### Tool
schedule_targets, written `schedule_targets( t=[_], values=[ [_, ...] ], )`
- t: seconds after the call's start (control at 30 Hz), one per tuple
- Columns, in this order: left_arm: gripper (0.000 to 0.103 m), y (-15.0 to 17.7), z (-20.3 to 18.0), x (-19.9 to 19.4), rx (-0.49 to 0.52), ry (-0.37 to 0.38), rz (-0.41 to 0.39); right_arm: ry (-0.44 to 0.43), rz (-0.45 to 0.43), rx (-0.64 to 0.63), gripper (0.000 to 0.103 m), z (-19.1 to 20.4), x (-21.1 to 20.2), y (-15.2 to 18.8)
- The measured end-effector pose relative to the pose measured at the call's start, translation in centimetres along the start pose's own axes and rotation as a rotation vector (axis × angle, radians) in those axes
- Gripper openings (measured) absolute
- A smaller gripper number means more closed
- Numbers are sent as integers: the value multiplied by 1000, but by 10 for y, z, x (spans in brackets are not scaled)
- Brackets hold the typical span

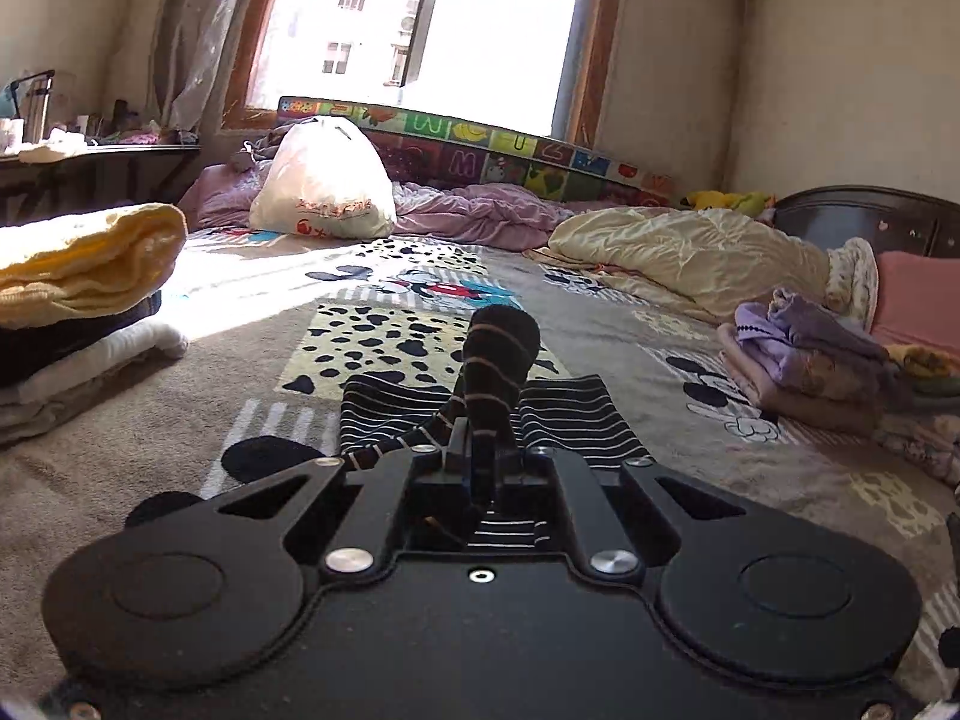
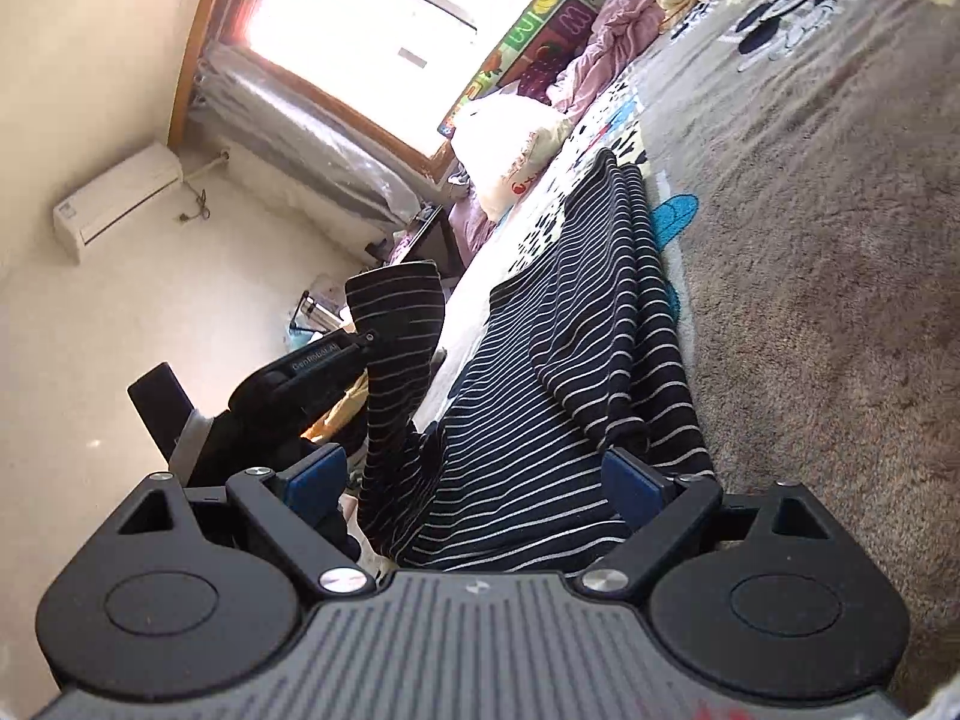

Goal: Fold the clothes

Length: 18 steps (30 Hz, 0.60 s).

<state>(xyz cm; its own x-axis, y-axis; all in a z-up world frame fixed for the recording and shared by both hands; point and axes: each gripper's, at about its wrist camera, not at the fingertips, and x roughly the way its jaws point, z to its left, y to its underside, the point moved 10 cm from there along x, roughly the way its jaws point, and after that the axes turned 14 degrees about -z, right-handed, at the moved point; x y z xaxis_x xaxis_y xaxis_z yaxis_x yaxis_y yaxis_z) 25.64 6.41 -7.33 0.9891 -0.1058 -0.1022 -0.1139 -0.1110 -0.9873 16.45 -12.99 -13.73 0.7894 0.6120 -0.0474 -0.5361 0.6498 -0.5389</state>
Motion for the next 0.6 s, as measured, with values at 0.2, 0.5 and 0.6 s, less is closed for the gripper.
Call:
schedule_targets(
  t=[0.2,0.5,0.6],
  values=[
    [22,57,-95,24,154,206,146,53,-62,99,94,-27,-4,-15],
    [31,31,-45,-19,-111,316,182,174,-83,54,92,-46,33,-29],
    [31,31,-8,-24,-184,241,181,214,-91,39,88,-52,44,-34]
  ],
)
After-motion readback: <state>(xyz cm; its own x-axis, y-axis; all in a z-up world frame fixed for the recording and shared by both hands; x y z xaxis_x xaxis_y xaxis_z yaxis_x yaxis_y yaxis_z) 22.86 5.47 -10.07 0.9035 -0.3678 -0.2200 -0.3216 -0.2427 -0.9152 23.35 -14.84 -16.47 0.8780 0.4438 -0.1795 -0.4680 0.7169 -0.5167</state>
